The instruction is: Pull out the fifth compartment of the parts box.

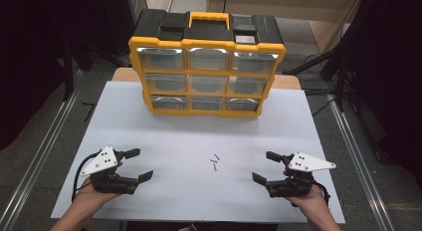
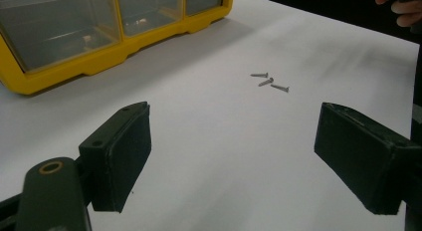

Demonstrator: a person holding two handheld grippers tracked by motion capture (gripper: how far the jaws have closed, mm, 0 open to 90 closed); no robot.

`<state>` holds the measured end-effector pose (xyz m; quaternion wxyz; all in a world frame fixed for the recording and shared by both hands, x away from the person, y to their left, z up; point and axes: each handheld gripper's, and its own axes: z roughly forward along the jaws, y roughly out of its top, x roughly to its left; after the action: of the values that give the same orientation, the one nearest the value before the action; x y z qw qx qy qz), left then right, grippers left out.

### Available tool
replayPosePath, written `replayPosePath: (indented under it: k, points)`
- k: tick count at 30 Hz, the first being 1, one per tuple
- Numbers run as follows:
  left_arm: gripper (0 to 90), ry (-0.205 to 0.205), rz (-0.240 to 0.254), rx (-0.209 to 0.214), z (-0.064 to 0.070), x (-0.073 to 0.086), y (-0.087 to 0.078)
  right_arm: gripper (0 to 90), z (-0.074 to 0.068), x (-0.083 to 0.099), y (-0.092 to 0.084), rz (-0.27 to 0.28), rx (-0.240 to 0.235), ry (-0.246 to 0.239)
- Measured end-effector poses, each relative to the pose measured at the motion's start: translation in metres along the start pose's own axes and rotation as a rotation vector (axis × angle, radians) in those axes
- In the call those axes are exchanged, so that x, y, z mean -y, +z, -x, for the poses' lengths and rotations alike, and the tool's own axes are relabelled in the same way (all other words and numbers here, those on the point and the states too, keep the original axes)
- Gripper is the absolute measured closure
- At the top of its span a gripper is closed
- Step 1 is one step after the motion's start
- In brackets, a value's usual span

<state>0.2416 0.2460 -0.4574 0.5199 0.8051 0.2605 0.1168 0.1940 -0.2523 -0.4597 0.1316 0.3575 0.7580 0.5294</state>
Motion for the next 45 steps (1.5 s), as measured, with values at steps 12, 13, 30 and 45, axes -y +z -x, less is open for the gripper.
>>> replayPosePath:
  k: [12, 13, 30, 45]
  points:
    - [15.0, -0.004, 0.005, -0.01, -0.003, 0.001, 0.0, 14.2, 0.002, -0.001, 0.001, 0.008, 0.001, 0.005]
    - [15.0, -0.011, 0.012, -0.012, -0.003, 0.001, 0.0, 14.2, 0.002, -0.001, 0.001, 0.01, -0.001, 0.004]
    - [15.0, -0.023, 0.038, -0.009, -0.007, 0.0, 0.001, 14.3, 0.002, -0.001, 0.012, 0.001, -0.024, -0.018]
    - [15.1, -0.038, 0.045, -0.041, -0.004, 0.001, -0.006, 14.4, 0.001, 0.001, 0.019, -0.02, -0.056, 0.009]
